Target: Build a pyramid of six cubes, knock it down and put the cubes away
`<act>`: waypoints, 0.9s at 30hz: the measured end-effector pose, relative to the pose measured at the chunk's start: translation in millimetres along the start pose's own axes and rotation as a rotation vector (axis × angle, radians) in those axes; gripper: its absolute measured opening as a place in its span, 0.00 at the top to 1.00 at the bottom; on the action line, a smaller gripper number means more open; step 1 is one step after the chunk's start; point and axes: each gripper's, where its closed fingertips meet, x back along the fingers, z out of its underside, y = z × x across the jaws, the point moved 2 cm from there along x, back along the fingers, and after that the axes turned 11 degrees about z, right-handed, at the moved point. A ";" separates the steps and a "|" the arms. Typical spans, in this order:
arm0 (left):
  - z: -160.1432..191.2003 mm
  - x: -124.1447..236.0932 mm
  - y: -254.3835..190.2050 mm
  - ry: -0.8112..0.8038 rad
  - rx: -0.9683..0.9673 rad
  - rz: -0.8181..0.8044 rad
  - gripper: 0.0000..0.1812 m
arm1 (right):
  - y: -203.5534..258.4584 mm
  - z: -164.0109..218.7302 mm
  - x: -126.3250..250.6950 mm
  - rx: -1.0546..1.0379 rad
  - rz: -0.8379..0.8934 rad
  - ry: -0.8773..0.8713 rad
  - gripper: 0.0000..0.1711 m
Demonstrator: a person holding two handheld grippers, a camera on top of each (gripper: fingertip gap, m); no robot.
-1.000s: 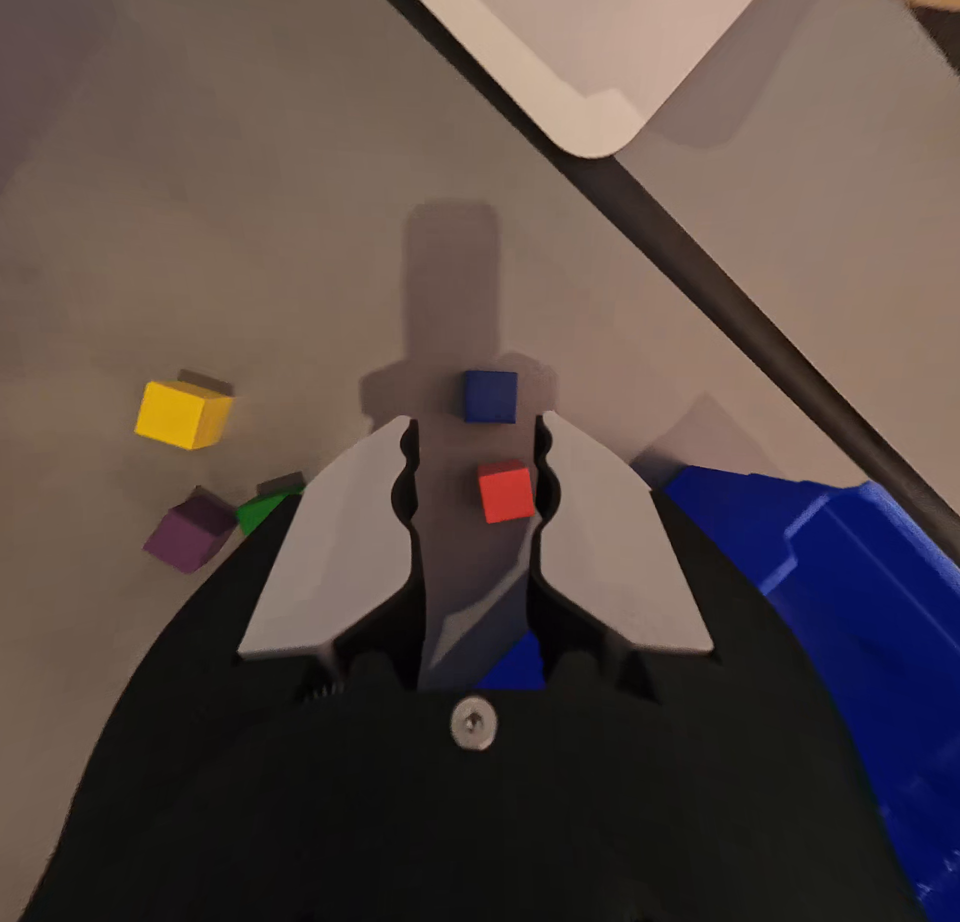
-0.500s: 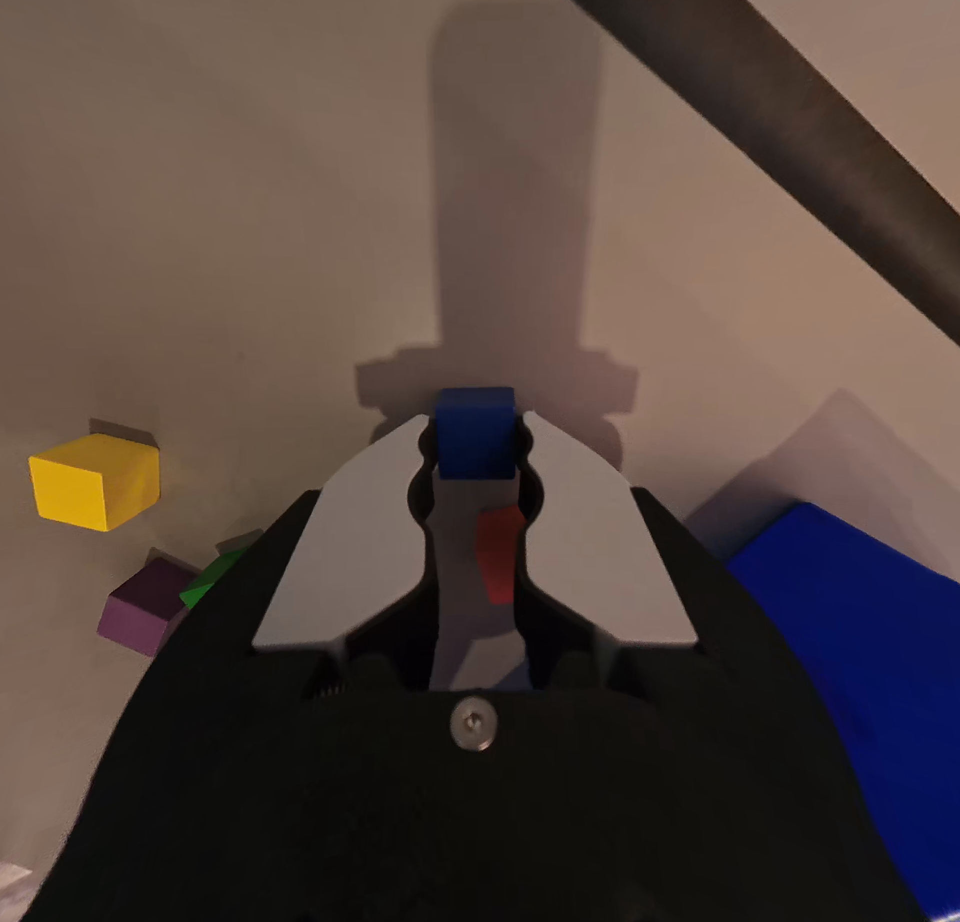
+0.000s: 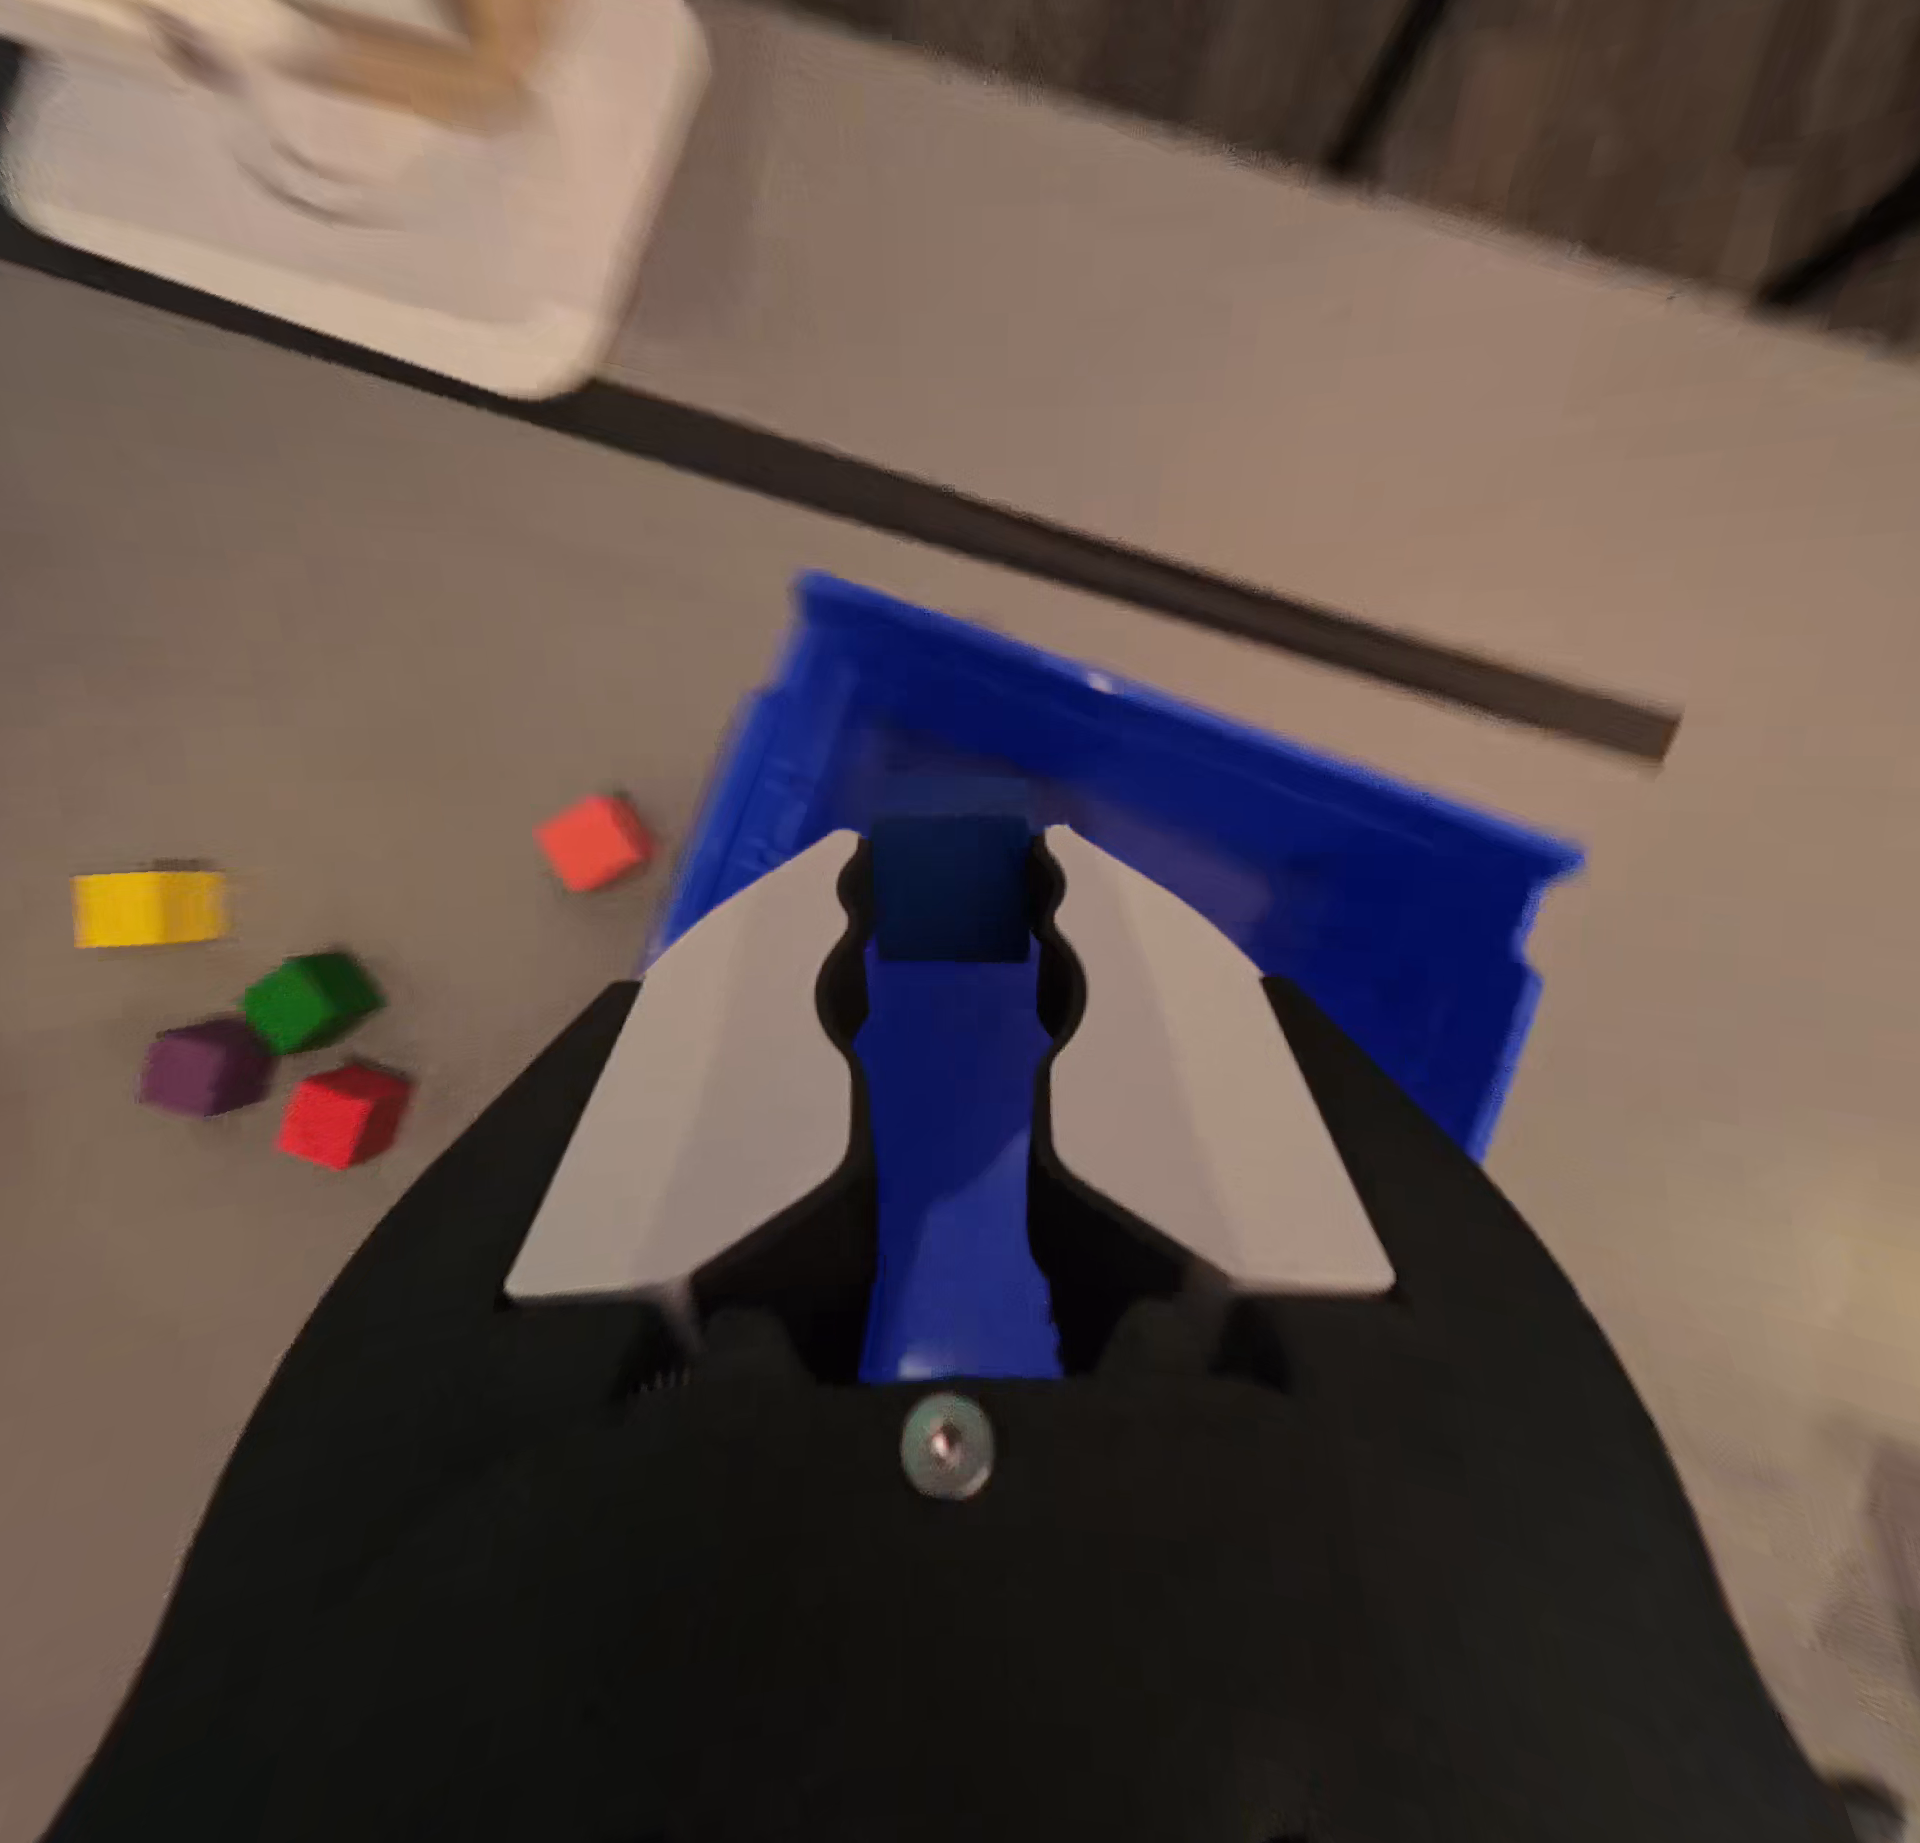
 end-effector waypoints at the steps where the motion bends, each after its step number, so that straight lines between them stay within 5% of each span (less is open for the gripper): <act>1: -0.4 -1.0 -1.1 0.001 -0.003 0.004 1.00 | -15.1 19.1 -19.3 -0.043 0.009 0.077 0.82; 5: 0.4 -4.9 -4.2 0.016 -0.009 0.014 1.00 | -39.0 85.8 -76.3 -0.075 0.036 0.307 0.82; 10: 2.6 -8.2 -5.6 0.035 -0.010 0.018 1.00 | -45.9 108.5 -95.8 -0.099 0.049 0.358 0.82; 22: 7.7 -10.9 -3.7 0.060 -0.006 0.020 1.00 | -49.0 118.0 -103.3 -0.080 0.051 0.362 0.80; 27: 8.0 -4.8 -0.1 0.050 0.004 0.005 1.00 | -46.4 76.6 -68.9 -0.065 0.087 0.176 0.78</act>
